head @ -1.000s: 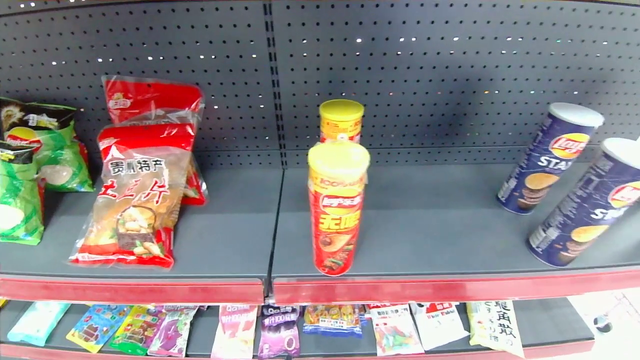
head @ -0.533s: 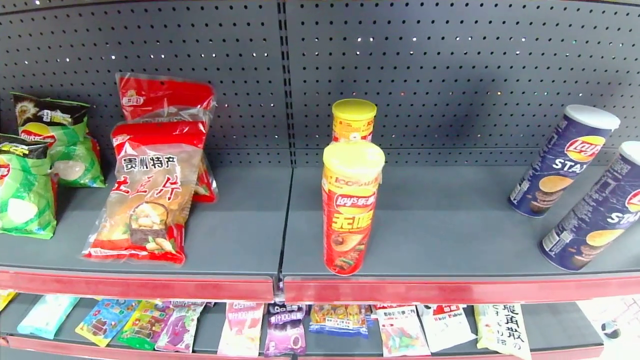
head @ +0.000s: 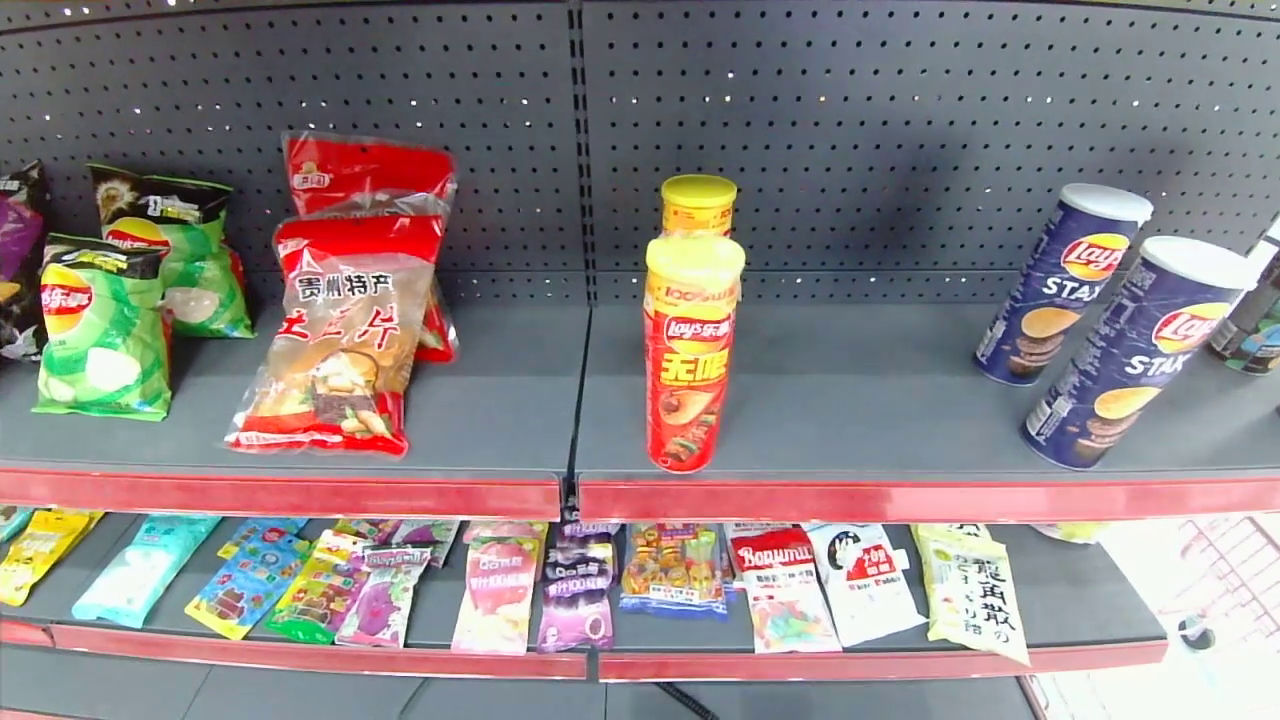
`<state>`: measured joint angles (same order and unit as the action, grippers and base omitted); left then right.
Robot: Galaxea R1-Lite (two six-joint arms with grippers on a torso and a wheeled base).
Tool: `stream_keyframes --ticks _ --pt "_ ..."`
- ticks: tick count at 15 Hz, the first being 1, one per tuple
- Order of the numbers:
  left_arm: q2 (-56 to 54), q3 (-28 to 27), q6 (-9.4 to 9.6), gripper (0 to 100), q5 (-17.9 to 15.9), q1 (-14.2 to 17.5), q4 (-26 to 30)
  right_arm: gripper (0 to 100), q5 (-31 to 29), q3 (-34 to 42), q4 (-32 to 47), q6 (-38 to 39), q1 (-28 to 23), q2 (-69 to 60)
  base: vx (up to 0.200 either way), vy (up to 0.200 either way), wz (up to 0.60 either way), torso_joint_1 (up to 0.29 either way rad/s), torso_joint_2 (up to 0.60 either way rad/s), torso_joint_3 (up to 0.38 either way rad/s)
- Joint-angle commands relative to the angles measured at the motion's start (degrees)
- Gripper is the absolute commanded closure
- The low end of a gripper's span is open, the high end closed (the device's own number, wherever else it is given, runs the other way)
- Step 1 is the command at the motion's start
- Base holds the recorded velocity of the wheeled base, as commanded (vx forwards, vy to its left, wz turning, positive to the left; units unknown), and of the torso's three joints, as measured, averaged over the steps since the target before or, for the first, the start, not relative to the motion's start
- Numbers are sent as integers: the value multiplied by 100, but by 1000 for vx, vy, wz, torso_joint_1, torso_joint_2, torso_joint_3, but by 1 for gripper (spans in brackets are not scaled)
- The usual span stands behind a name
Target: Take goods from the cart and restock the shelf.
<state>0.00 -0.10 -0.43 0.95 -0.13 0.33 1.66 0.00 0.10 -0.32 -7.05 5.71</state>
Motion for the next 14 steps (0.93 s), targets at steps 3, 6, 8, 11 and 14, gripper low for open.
stream_keyframes --ticks 3,6,8,11,14 --pt "0 1 -1 0 2 5 2 0 1 0 -1 -3 1 10 0 -200 0 10 7 4" --pt "0 1 -1 0 2 5 2 0 1 0 -1 5 1 10 0 -200 0 2 2 4" --pt "0 1 -1 0 2 -4 2 0 1 0 -1 5 1 10 0 -200 0 2 5 0" --pt "0 1 -1 0 2 -4 2 0 1 0 -1 14 -7 10 0 -200 0 -1 1 4" --pt "0 1 -1 0 2 5 2 0 1 0 -1 23 -7 10 0 -200 0 2 2 1"
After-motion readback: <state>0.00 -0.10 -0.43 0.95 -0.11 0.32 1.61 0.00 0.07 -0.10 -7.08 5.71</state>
